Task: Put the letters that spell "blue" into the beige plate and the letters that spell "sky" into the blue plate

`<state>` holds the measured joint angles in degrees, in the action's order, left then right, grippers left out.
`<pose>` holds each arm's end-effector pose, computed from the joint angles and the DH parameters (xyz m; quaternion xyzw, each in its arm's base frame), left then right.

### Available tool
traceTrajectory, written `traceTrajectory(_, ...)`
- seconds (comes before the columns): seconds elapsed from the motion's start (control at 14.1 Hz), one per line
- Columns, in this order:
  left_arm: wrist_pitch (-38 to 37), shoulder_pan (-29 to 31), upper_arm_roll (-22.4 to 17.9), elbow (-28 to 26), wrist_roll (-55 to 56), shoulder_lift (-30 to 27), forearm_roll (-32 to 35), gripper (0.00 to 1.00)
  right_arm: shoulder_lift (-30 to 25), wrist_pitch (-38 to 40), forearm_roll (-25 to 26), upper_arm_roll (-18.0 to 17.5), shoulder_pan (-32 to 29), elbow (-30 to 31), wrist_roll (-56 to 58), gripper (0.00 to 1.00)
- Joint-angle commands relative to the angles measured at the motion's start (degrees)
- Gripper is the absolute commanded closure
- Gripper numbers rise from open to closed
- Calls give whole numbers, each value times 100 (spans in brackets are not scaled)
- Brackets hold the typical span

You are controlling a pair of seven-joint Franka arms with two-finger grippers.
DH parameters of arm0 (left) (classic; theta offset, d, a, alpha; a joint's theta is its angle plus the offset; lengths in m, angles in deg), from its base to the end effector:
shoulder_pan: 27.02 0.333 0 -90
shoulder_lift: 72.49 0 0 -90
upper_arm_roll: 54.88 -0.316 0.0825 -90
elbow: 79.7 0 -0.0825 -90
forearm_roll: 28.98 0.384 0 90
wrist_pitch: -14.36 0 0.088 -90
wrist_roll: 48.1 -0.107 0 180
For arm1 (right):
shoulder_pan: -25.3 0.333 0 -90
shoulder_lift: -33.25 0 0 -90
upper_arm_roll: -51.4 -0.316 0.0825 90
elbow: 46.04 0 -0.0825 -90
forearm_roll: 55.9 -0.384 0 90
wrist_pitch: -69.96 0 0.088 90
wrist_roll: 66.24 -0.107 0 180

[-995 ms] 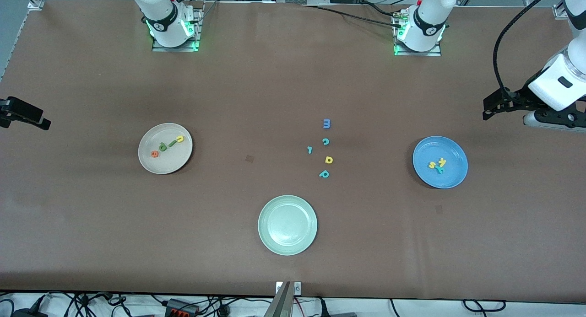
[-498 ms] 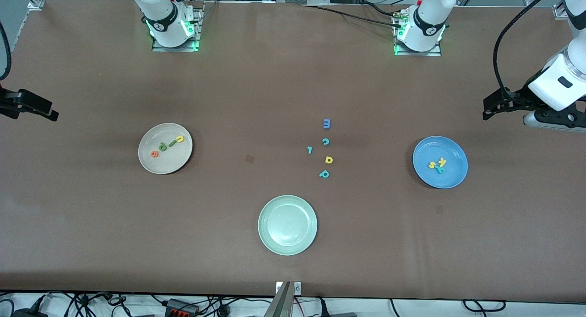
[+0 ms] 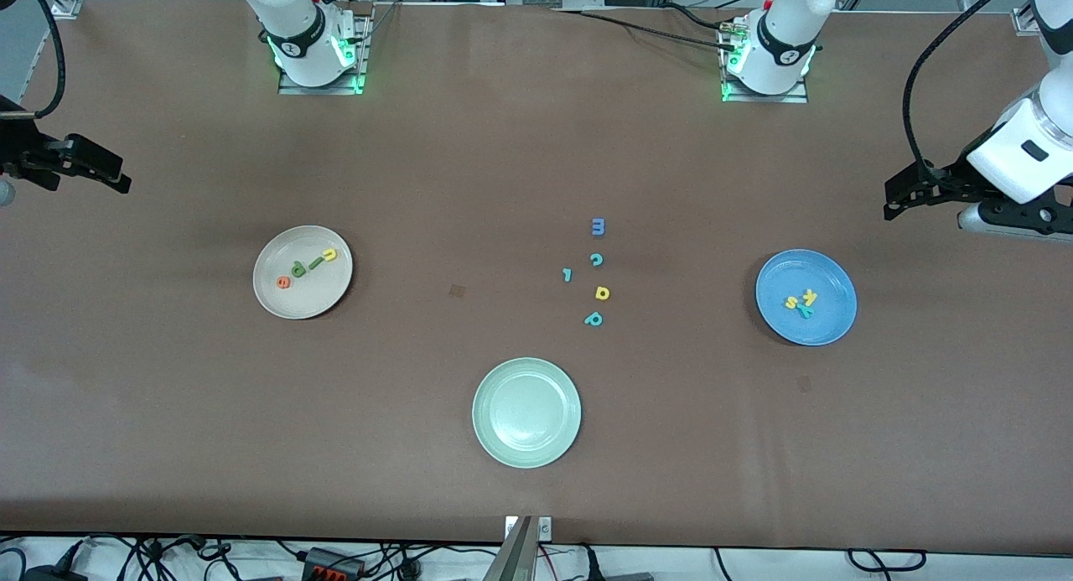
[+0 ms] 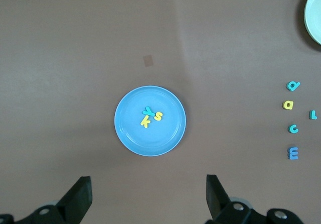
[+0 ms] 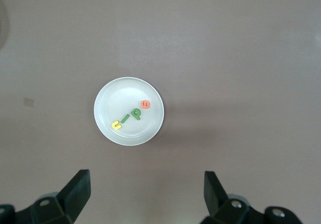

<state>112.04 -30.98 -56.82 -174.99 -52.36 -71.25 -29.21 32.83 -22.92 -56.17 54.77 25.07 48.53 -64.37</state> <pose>0.5700 -0.0207 0.5802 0.9985 -0.0545 0.0101 0.0014 0.5537 -0.0345 0.5952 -0.9998 0.0152 0.0110 0.0031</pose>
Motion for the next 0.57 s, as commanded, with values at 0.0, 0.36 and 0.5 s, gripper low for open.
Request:
traceTrajectory(0.0,-99,-17,1,177,39,79,-12,0,-90,-99,80,-125,-13,114,-11,0)
traceTrajectory(0.36,-99,-17,10,177,39,79,-12,0,-64,-187,386,-126,110,88,-73,0)
traceTrajectory(0.5,-99,-17,1,177,39,79,-12,0,-72,-213,440,-126,172,79,-81,0)
